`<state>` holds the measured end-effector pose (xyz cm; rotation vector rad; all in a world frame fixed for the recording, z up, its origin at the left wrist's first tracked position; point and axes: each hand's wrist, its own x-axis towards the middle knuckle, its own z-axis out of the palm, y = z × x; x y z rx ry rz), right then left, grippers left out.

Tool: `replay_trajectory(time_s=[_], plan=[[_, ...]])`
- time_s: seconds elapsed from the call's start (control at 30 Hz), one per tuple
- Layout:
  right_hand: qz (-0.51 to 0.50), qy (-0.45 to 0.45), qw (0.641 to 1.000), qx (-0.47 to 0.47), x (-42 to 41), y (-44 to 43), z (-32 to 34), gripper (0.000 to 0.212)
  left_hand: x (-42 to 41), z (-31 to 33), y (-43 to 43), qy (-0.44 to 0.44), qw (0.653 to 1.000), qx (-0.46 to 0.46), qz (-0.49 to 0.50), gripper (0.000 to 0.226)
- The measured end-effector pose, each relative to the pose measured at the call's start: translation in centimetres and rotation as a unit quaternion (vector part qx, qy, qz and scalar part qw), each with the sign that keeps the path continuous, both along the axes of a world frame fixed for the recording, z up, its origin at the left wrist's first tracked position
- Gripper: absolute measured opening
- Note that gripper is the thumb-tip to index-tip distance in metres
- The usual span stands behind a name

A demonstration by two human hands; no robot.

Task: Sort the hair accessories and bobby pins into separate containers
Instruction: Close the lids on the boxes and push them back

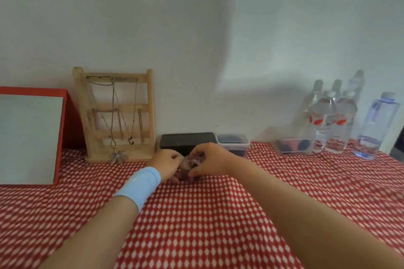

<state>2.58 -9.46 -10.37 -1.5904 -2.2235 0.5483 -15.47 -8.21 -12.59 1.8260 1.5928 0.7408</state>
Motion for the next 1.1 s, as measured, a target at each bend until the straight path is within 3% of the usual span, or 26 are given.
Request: replay_trajectory(time_s=[0.17,0.37,0.53,0.93,1.1], plan=[[-0.015,-0.004,1.000,-0.011,3.5,-0.4,0.0,0.055,3.2,0.2,0.2,0.038,0.998,0.009,-0.040,0.021],[-0.019,0.013,1.000,-0.009,4.2,-0.2,-1.1,0.060,3.6,0.1,0.1,0.112,0.989,0.054,-0.085,0.033],[-0.020,0.043,0.998,-0.040,4.2,-0.1,-1.5,0.038,3.7,0.5,-0.2,0.181,0.973,0.078,-0.117,0.031],[0.002,-0.026,1.000,-0.009,4.2,-1.5,-1.7,0.044,4.5,0.3,-0.2,0.166,0.978,0.074,-0.103,0.044],[0.000,-0.012,1.000,0.025,4.2,-1.4,-2.8,0.053,4.4,0.1,-0.2,0.164,0.979,0.074,-0.097,0.037]])
